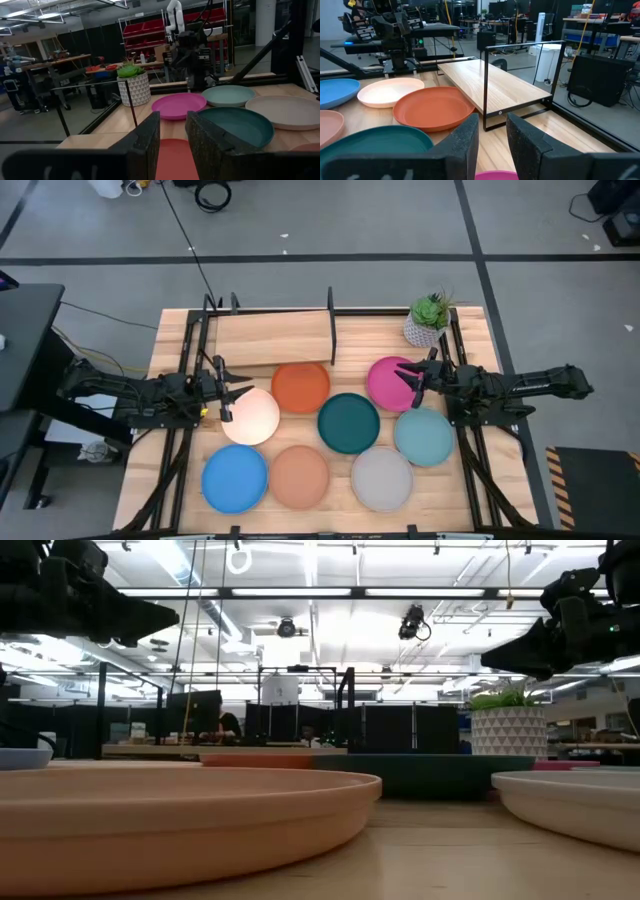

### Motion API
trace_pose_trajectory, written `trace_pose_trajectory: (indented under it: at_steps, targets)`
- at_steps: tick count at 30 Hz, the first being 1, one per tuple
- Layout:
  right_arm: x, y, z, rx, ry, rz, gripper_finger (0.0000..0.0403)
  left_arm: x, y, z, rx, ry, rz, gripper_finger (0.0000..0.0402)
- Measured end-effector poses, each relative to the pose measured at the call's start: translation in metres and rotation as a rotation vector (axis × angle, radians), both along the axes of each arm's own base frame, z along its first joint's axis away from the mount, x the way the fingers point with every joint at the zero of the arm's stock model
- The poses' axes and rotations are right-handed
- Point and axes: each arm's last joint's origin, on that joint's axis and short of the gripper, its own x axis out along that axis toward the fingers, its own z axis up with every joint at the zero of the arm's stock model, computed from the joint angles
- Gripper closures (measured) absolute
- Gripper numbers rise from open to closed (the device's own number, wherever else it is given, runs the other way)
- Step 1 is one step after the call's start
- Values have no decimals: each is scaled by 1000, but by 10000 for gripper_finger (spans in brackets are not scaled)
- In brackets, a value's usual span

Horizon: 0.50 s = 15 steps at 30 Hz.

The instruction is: Place and stack plates onto a shelf

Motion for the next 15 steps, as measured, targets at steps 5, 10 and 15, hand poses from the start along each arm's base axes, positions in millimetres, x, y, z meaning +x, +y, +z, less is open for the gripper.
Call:
trace_pose_trajectory:
  at_steps: [5, 10, 15]
  targets:
    - [0, 0, 0, 0, -1, -1, 296, 0, 0, 0, 0, 0, 0, 298]
    - [0, 0, 7, 2, -74, 1, 296, 0, 0, 1, -1, -9, 0, 298]
    - [0, 0, 17, 4, -187, 3, 296, -1, 0, 8, -32, -90, -3, 298]
